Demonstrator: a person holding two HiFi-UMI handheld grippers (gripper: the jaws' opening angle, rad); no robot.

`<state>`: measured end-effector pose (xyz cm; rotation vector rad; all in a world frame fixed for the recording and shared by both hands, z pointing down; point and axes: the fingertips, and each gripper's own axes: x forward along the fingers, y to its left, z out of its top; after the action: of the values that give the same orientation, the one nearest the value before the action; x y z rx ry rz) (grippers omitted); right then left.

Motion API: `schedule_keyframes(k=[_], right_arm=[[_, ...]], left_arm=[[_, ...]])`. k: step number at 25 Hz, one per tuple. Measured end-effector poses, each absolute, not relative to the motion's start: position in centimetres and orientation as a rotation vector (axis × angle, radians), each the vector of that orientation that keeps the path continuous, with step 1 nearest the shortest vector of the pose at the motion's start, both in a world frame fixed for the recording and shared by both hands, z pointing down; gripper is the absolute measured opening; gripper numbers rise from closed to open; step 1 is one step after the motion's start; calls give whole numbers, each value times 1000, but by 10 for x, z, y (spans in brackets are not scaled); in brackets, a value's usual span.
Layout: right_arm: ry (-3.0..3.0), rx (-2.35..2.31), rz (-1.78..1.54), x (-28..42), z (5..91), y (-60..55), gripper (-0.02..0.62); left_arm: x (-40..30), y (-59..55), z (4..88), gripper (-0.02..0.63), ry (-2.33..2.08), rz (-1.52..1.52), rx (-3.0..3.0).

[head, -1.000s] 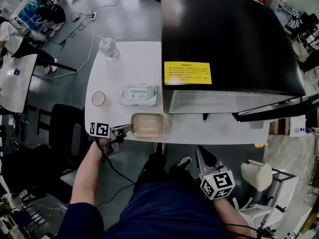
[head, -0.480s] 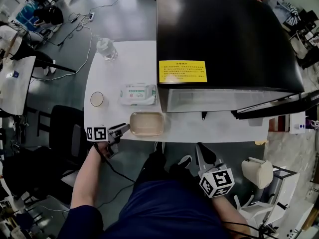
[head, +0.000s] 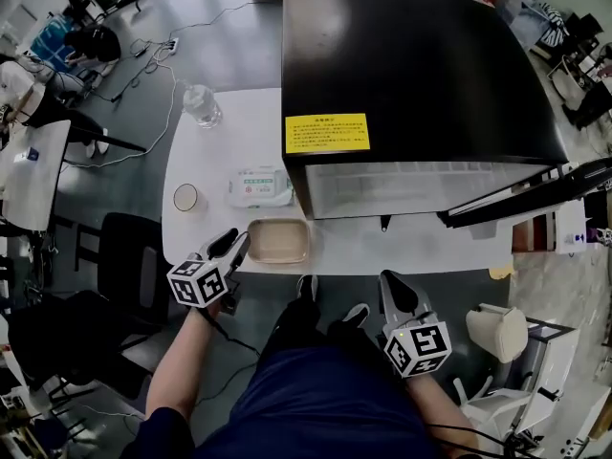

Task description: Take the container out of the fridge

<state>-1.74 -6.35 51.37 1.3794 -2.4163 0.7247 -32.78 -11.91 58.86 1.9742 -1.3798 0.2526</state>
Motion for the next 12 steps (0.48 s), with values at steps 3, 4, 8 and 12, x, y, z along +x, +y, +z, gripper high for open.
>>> schedule_keyframes(k=[3,4,8,12], right_arm=[[-2426,1400,713,-12,508,-63,5],[-2428,1408,706,-10,506,-63,5],[-2432,1460,668,4,498,-62,5],[-2430,1562,625,26,483,-65,5]], left_arm=[[-285,-126,556,138,-1384,239,2090],[-270,-127,545,138,-1377,230,2130],[-213,-121,503,133,-1328,207,2294],[-165,-112,460,89,-1282,186,2470]])
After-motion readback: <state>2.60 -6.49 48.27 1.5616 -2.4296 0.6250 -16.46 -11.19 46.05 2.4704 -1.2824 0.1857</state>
